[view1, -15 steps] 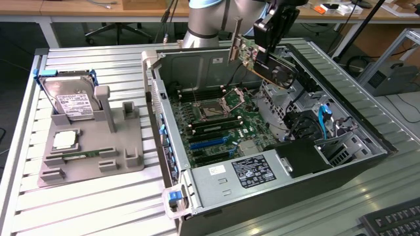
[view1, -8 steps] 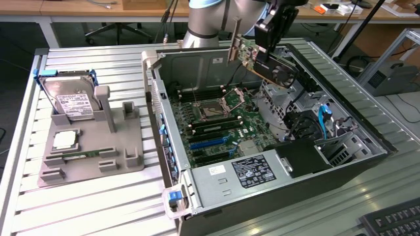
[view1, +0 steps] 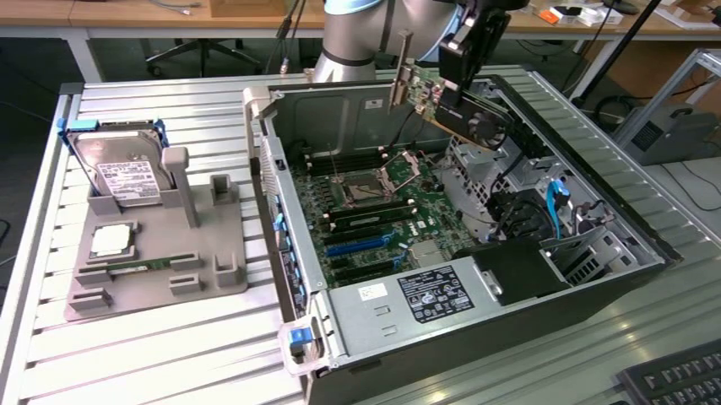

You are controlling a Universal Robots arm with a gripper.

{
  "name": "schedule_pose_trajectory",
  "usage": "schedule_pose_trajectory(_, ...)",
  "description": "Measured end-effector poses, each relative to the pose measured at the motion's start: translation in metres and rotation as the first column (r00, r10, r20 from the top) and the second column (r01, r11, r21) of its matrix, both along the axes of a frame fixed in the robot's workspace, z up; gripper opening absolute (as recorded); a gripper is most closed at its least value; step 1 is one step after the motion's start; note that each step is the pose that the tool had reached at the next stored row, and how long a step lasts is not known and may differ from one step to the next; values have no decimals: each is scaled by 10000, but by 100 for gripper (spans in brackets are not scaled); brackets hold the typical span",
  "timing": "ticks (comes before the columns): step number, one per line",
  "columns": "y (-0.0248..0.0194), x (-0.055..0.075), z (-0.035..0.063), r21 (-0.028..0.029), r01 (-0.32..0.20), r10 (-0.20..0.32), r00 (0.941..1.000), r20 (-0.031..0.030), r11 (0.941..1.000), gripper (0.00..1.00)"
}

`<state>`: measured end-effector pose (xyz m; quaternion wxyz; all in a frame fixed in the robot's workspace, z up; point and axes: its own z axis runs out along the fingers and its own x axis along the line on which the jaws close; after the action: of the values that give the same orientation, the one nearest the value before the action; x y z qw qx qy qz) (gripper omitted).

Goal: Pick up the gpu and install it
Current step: 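Insert the gpu into the slot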

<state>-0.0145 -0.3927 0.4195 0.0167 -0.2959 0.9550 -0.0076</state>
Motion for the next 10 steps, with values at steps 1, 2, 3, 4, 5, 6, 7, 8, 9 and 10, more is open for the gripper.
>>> schedule_pose_trajectory(1, 0, 0, 0, 0, -41, 41, 10000, 0, 10000, 27)
schedule_pose_trajectory(2, 0, 0, 0, 0, -82, 82, 10000, 0, 10000, 27)
schedule_pose_trajectory(3, 0, 0, 0, 1, -117, 117, 9999, 0, 9999, 27)
schedule_pose_trajectory(4, 0, 0, 0, 0, -146, 146, 9999, 0, 9999, 27)
schedule_pose_trajectory(5, 0, 0, 0, 0, -175, 175, 9998, 0, 9998, 27)
schedule_pose_trajectory(6, 0, 0, 0, 0, -219, 219, 9998, 0, 9998, 27)
schedule_pose_trajectory(7, 0, 0, -1, 1, -251, 251, 9997, 0, 9997, 27)
schedule_pose_trajectory(8, 0, 0, -1, 1, -298, 298, 9996, 0, 9996, 27)
schedule_pose_trajectory(9, 0, 0, -1, 0, -347, 347, 9994, 0, 9994, 27)
schedule_pose_trajectory(10, 0, 0, -1, 1, -391, 391, 9992, 0, 9992, 27)
